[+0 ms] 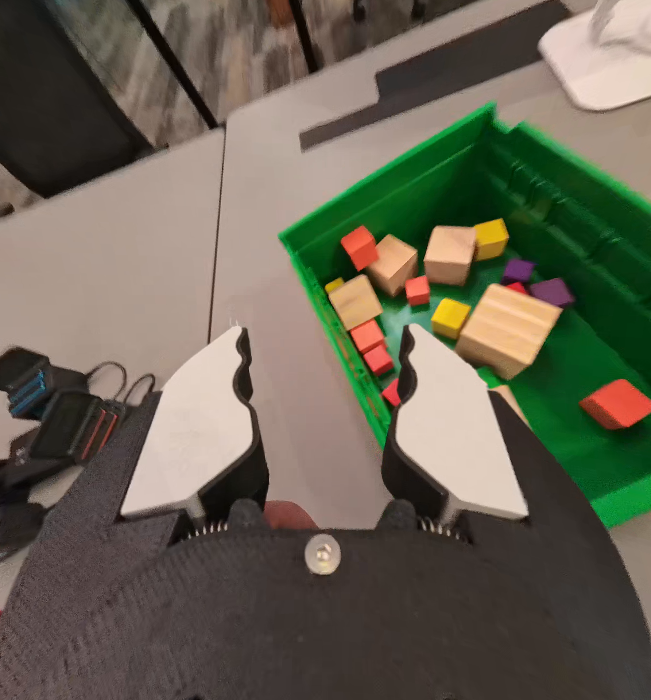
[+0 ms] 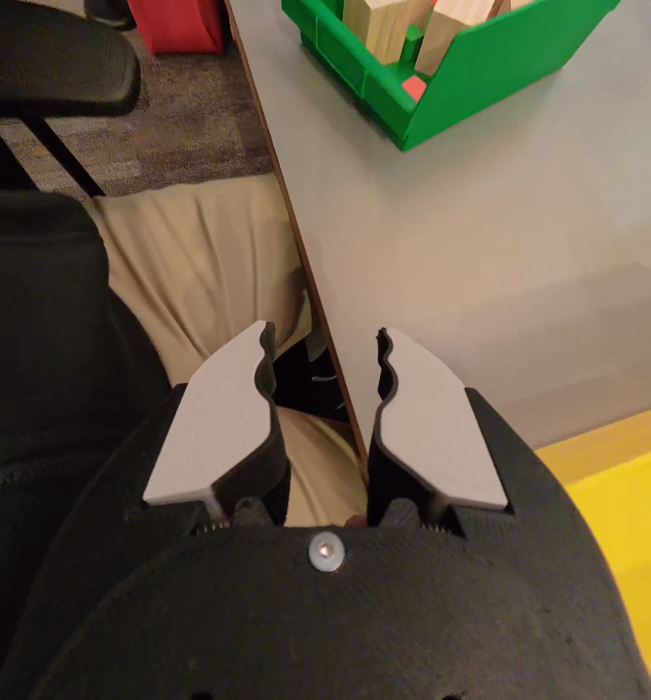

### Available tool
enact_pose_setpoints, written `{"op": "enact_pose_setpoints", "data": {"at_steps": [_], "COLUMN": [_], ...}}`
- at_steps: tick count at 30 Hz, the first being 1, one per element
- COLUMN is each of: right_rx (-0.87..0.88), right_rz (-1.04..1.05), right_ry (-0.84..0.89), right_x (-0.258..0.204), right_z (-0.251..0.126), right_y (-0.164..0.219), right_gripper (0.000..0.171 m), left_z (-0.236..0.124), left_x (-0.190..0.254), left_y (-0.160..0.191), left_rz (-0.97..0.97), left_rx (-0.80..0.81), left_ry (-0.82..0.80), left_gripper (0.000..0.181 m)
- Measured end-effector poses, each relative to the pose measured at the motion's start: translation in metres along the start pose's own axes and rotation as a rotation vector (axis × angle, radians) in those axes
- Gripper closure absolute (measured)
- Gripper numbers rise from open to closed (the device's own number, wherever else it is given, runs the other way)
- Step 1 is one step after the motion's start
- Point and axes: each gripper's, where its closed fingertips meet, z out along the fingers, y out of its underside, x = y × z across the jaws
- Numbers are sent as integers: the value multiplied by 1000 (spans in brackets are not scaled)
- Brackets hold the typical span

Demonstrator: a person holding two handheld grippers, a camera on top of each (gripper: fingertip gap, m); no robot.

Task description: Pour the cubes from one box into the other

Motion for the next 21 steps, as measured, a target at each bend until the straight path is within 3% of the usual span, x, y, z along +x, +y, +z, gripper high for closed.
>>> {"op": "enact_pose_setpoints", "data": {"at_steps": [3,6,9,11,15,16,21], "right_rx": [-1,120,109,65,-35,-78,-237], "right_rz": [32,110,178,246,284,284,275], "right_ry": [-2,-42,-61,-126,-119,-109,-95], "right_x": [13,36,73,91,127,134,149], "right_z": [9,18,48,76,131,145,202], "right_y": [-34,-90,-130,-149,-170,-170,-163], "right_gripper": [124,140,123,114,108,103,113], "left_z": [33,52,67,77,94,97,98], "left_x": [-4,8,26,34,42,36,35], "left_y": [28,33,37,46,70,72,73], "left_rz": [-107,-212,-253,-266,-241,-231,-246], "left_rx": [-112,-128,-172,-225,-315,-308,-319], "left_ry": [81,178,256,282,252,208,184], "left_gripper": [105,107,105,113,140,155,166]}}
